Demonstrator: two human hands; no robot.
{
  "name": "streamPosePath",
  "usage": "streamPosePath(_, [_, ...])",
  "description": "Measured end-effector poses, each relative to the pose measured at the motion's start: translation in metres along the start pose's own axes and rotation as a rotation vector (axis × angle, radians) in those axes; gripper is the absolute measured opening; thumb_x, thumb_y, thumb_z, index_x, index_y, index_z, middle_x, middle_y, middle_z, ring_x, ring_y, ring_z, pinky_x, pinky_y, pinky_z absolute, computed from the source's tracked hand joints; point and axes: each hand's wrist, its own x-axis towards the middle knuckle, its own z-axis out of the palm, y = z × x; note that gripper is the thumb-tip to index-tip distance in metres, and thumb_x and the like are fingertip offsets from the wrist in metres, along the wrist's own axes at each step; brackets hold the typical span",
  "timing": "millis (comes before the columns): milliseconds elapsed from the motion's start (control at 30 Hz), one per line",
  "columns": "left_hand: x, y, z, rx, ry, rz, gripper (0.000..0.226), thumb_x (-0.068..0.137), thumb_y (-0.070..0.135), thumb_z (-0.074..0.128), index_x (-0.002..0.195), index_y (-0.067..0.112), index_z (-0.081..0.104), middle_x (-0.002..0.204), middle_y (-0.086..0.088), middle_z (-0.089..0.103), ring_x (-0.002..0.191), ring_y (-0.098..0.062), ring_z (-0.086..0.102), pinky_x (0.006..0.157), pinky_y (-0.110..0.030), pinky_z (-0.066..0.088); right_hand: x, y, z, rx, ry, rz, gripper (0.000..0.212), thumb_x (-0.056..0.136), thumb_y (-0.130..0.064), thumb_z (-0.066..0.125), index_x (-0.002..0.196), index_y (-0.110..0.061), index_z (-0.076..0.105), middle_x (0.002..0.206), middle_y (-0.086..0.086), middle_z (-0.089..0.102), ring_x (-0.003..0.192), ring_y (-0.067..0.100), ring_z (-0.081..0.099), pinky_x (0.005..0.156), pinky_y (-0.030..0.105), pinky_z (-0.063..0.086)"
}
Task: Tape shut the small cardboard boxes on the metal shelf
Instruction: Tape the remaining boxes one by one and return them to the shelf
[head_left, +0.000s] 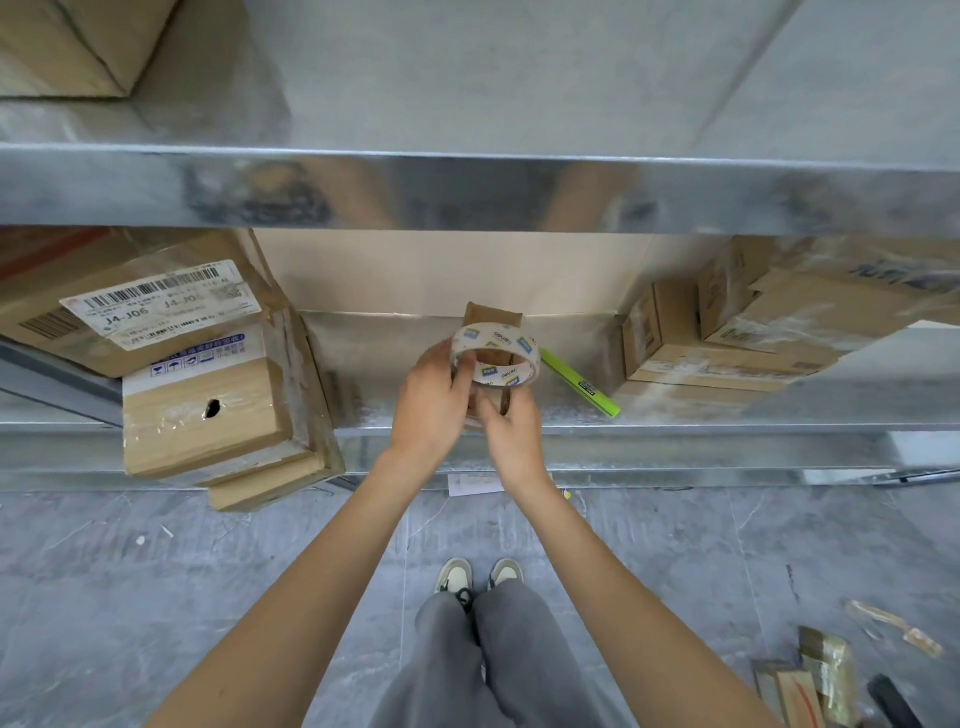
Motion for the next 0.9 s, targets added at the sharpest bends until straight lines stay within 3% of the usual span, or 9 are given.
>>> streamPosePath(100, [0.002, 0.001, -0.009, 0.018, 0.065, 0.053, 0.021, 0.099, 0.015, 0.043, 0.108, 0.008, 0.061, 0.101, -0.011, 0.069, 0.090, -0.028, 0.063, 0.067, -0.025, 0.036, -0.001, -0.001, 0.003, -0.024, 0.040, -0.006, 0.046, 0.091, -0.010, 0.061, 0.135, -0.014, 0.047, 0.129, 0.004, 0.058, 0.121, 0.015, 0.052, 0.099, 0.027, 0.042])
streamPosePath(200, [0.004, -0.011, -0.027, -0.015, 0.150, -0.021, 0.022, 0.101, 0.013, 0.041, 0.108, 0.001, 0.058, 0.100, -0.017, 0.070, 0.090, -0.034, 0.067, 0.071, -0.035, 0.048, -0.001, -0.002, 0.007, -0.101, -0.003, -0.053, 0.066, 0.096, -0.013, 0.056, 0.152, -0.022, 0.023, 0.157, 0.001, 0.030, 0.145, 0.012, 0.023, 0.117, 0.027, 0.022])
streamPosePath(333, [0.004, -0.035, -0.045, -0.156, 0.166, -0.160, 0.026, 0.103, 0.011, 0.037, 0.119, -0.002, 0.053, 0.111, -0.008, 0.068, 0.107, -0.030, 0.065, 0.079, -0.037, 0.059, -0.004, 0.005, 0.010, -0.168, -0.014, -0.069, 0.062, 0.100, -0.022, 0.050, 0.154, -0.027, 0.019, 0.162, 0.000, 0.014, 0.148, 0.008, 0.007, 0.103, -0.004, 0.007])
streamPosePath(400, [0.005, -0.040, -0.041, -0.321, 0.136, -0.266, 0.029, 0.104, 0.013, 0.037, 0.124, -0.004, 0.050, 0.110, -0.009, 0.063, 0.111, -0.035, 0.062, 0.076, -0.034, 0.059, -0.003, 0.007, 0.009, -0.176, -0.015, -0.073, 0.061, 0.101, -0.024, 0.049, 0.154, -0.028, 0.018, 0.162, 0.000, 0.014, 0.148, 0.007, 0.006, 0.099, -0.007, 0.006])
streamPosePath(467, [0.009, -0.039, -0.032, -0.495, 0.128, -0.402, 0.029, 0.106, 0.016, 0.037, 0.124, -0.003, 0.049, 0.110, -0.012, 0.058, 0.111, -0.042, 0.060, 0.078, -0.042, 0.056, -0.003, 0.007, 0.009, -0.162, -0.026, -0.057, 0.061, 0.101, -0.026, 0.048, 0.154, -0.030, 0.017, 0.162, -0.002, 0.012, 0.147, 0.005, 0.005, 0.099, -0.007, 0.006])
streamPosePath(567, [0.012, -0.037, -0.021, -0.664, 0.140, -0.530, 0.033, 0.105, 0.020, 0.039, 0.125, -0.005, 0.048, 0.120, -0.019, 0.057, 0.114, -0.042, 0.059, 0.072, -0.040, 0.056, -0.003, 0.004, 0.006, -0.177, -0.065, -0.051, 0.064, 0.101, -0.033, 0.046, 0.154, -0.031, 0.010, 0.163, 0.000, 0.003, 0.143, -0.004, 0.001, 0.114, 0.012, 0.007])
streamPosePath(667, [0.012, -0.039, -0.017, -0.772, 0.138, -0.589, 0.037, 0.104, 0.022, 0.041, 0.131, -0.005, 0.047, 0.129, -0.025, 0.057, 0.114, -0.041, 0.060, 0.061, -0.029, 0.058, -0.004, 0.004, -0.002, -0.740, -0.033, -0.202, 0.072, 0.096, -0.057, 0.028, 0.155, -0.023, 0.005, 0.163, -0.001, -0.005, 0.149, 0.017, -0.006, 0.120, 0.046, 0.000])
streamPosePath(733, [0.012, -0.039, -0.016, -0.812, 0.131, -0.595, 0.038, 0.105, 0.023, 0.042, 0.130, -0.004, 0.048, 0.127, -0.025, 0.058, 0.109, -0.039, 0.062, 0.061, -0.027, 0.059, -0.007, 0.004, -0.005, -1.041, -0.011, -0.284, 0.083, 0.091, -0.068, 0.018, 0.155, -0.016, 0.007, 0.163, 0.002, -0.002, 0.150, 0.021, -0.007, 0.118, 0.054, -0.004])
streamPosePath(900, [0.011, -0.039, -0.009, -0.790, 0.139, -0.553, 0.033, 0.105, 0.023, 0.041, 0.120, -0.004, 0.053, 0.115, -0.022, 0.061, 0.092, -0.034, 0.067, 0.065, -0.030, 0.061, -0.006, 0.004, 0.011, -1.234, 0.031, -0.334, 0.095, 0.088, -0.072, 0.035, 0.153, -0.004, 0.017, 0.161, 0.011, 0.013, 0.150, 0.021, -0.001, 0.116, 0.058, -0.006])
